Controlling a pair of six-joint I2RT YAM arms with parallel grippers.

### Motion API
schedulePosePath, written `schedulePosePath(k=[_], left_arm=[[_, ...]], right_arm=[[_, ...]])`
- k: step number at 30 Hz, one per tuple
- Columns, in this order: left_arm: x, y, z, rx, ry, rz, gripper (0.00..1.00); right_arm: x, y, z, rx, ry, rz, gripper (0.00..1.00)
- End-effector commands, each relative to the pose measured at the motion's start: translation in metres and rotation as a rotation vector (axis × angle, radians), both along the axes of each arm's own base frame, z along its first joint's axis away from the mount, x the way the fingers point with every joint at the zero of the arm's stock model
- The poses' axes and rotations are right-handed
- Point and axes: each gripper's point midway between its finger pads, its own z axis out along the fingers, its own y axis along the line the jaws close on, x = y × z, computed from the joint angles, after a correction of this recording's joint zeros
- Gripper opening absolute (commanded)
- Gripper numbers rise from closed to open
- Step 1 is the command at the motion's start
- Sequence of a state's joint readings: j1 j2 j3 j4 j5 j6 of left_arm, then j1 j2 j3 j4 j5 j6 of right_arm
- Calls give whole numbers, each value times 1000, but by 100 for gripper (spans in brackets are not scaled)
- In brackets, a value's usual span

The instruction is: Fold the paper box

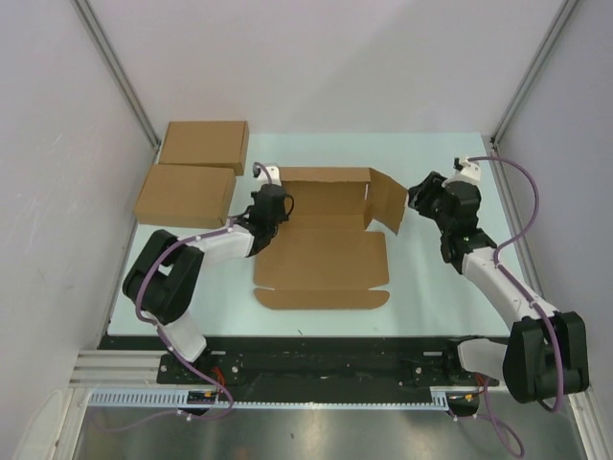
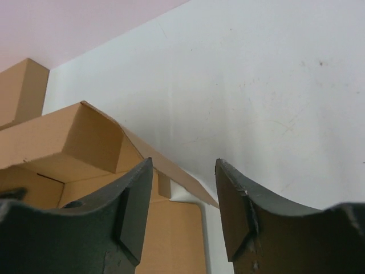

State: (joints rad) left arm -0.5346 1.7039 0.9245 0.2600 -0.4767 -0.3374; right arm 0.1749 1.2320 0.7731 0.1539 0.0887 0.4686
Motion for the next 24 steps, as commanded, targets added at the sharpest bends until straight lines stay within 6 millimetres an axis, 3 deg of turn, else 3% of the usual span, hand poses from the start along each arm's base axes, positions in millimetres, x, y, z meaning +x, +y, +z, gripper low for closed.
schedulePosePath(k=[1,4,9,17,24], left_arm=[[10,-8,19,-12,-43,-7,0],[11,-10,16,0,-29,-18,0],[12,-12,15,4,-20,-34,0],[12,-13,10,38,-10,-61,0],[14,-13,7,49,-9,-66,0]], right_arm=[[-10,-10,-5,-122,-34,18,56],[-10,-6,-4,-160,-56,74,61],[-4,2,-12,-175,-58,156,63],[12,22,-23,-185,-90,276,60],[26,13,-33,-191,-76,259,53]])
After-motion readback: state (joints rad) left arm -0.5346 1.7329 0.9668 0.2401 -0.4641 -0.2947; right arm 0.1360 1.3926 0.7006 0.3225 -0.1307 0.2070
